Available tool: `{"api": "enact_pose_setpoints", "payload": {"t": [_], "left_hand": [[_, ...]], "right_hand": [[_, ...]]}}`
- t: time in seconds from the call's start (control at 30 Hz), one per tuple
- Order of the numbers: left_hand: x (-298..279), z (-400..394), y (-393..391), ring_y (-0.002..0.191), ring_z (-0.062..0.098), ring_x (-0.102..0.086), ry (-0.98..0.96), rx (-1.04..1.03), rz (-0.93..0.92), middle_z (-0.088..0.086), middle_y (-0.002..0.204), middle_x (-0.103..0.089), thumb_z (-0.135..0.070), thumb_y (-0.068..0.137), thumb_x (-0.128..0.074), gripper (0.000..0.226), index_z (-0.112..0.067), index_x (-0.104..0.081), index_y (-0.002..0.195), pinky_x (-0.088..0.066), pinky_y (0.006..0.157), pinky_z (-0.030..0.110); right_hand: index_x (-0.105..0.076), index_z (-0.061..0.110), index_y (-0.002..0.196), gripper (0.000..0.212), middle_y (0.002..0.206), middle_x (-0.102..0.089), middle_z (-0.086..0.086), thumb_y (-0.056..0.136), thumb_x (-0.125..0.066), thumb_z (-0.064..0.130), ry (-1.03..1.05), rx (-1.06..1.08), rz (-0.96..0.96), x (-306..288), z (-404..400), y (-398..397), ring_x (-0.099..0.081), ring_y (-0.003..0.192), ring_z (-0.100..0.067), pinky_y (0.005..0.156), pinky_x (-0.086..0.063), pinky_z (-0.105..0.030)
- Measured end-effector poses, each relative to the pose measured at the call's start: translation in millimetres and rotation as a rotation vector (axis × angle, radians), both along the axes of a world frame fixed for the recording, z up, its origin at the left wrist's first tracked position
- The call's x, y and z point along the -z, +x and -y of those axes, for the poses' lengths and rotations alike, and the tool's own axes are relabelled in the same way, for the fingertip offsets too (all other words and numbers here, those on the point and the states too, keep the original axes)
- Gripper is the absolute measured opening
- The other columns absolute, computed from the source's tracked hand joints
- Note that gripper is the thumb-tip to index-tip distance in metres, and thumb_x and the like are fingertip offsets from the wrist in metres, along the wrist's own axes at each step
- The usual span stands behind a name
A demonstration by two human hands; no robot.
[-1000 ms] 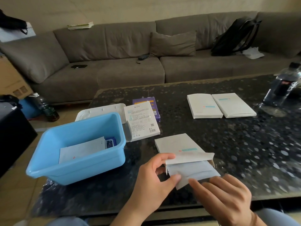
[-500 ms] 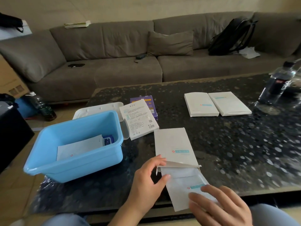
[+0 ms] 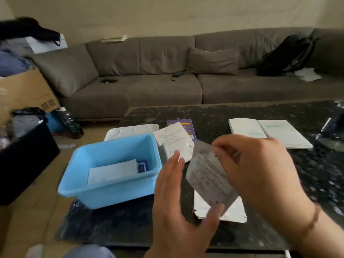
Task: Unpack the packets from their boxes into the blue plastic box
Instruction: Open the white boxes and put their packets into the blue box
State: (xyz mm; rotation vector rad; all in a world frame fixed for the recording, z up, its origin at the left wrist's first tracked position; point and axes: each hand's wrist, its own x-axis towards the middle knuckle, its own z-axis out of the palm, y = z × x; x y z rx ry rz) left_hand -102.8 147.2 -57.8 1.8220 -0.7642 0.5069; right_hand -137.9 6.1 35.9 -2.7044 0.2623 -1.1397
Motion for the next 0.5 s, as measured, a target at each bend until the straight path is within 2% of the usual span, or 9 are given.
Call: {"api": "enact_pose_setpoints", "payload": {"t": [0.07,0.13,0.17,0.2,0.23,0.3,0.37,0.4,0.5], "left_hand": [[-11,8,-6,0.148,0.000,-0.018,0.050,-0.053,-0.135,-0.026,0.160,-0.013,-0.081,0.065,-0.060,0.113,-0.035,-0.010,0.156,-0.017,0.117,0.013],[-24,10,-2,0.139,-0.014,-0.025,-0.188,-0.013,-0.358,-0.051,0.144,-0.019,-0.094,0.056,-0.051,0.105,-0.052,-0.023,0.148,-0.022,0.105,-0.001],[-31,7,2,0.132,-0.017,-0.035,-0.359,0.016,-0.446,-0.055,0.132,-0.032,-0.085,0.059,-0.060,0.082,-0.064,-0.038,0.135,-0.029,0.095,-0.005],[-37,3,7,0.122,-0.018,-0.045,-0.494,0.022,-0.476,-0.054,0.121,-0.046,-0.066,0.068,-0.069,0.054,-0.071,-0.050,0.118,-0.036,0.087,-0.005],[-44,-2,12,0.114,-0.014,-0.055,-0.633,0.010,-0.503,-0.046,0.111,-0.058,-0.042,0.079,-0.072,0.039,-0.069,-0.060,0.105,-0.043,0.080,-0.001],[-47,-17,24,0.101,-0.002,-0.067,-0.885,-0.055,-0.594,-0.025,0.103,-0.072,-0.011,0.089,-0.066,0.043,-0.053,-0.073,0.090,-0.054,0.077,0.011],[-55,-32,37,0.094,0.007,-0.072,-1.114,-0.053,-0.697,-0.010,0.106,-0.075,-0.021,0.080,-0.065,0.030,-0.047,-0.072,0.095,-0.060,0.078,0.025],[-55,-39,44,0.093,0.010,-0.073,-1.184,-0.019,-0.739,-0.007,0.106,-0.075,-0.027,0.077,-0.064,0.034,-0.047,-0.067,0.104,-0.062,0.076,0.031],[-64,-64,58,0.097,0.019,-0.073,-1.256,0.036,-0.836,-0.003,0.108,-0.075,-0.028,0.086,-0.060,0.036,-0.041,-0.058,0.119,-0.059,0.083,0.046]], "right_hand": [[-0.073,0.023,0.075,0.010,0.059,-0.069,0.001,0.084,-0.070,0.021,0.010,-0.021,0.019,-15,-30,17,-0.059,0.044,-0.019,0.039,-0.050,-0.031],[-0.074,0.023,0.075,0.008,0.062,-0.070,0.001,0.083,-0.071,0.025,0.115,-0.112,0.068,-20,-62,27,-0.060,0.047,-0.018,0.045,-0.054,-0.033],[-0.073,0.025,0.078,0.009,0.065,-0.071,0.003,0.083,-0.069,0.030,0.181,-0.159,0.054,-20,-76,32,-0.062,0.050,-0.017,0.050,-0.056,-0.036],[-0.073,0.027,0.083,0.014,0.070,-0.072,0.007,0.083,-0.066,0.039,0.252,-0.208,0.010,-20,-88,35,-0.065,0.056,-0.016,0.055,-0.058,-0.037],[-0.072,0.031,0.088,0.021,0.075,-0.073,0.011,0.083,-0.061,0.048,0.319,-0.261,-0.021,-19,-98,36,-0.068,0.062,-0.012,0.058,-0.058,-0.037],[-0.072,0.034,0.090,0.029,0.082,-0.073,0.019,0.080,-0.059,0.058,0.425,-0.356,0.039,-16,-104,40,-0.069,0.074,-0.003,0.064,-0.059,-0.028],[-0.071,0.033,0.098,0.025,0.097,-0.071,0.020,0.082,-0.068,0.052,0.492,-0.347,0.156,-12,-94,52,-0.066,0.091,0.000,0.078,-0.055,-0.020],[-0.067,0.032,0.108,0.029,0.107,-0.068,0.018,0.083,-0.070,0.047,0.548,-0.304,0.142,-9,-85,61,-0.063,0.100,-0.002,0.083,-0.054,-0.021],[-0.052,0.031,0.131,0.054,0.126,-0.060,0.010,0.081,-0.069,0.044,0.991,-0.298,-0.343,-3,-73,92,-0.063,0.107,-0.014,0.081,-0.057,-0.030]]}}
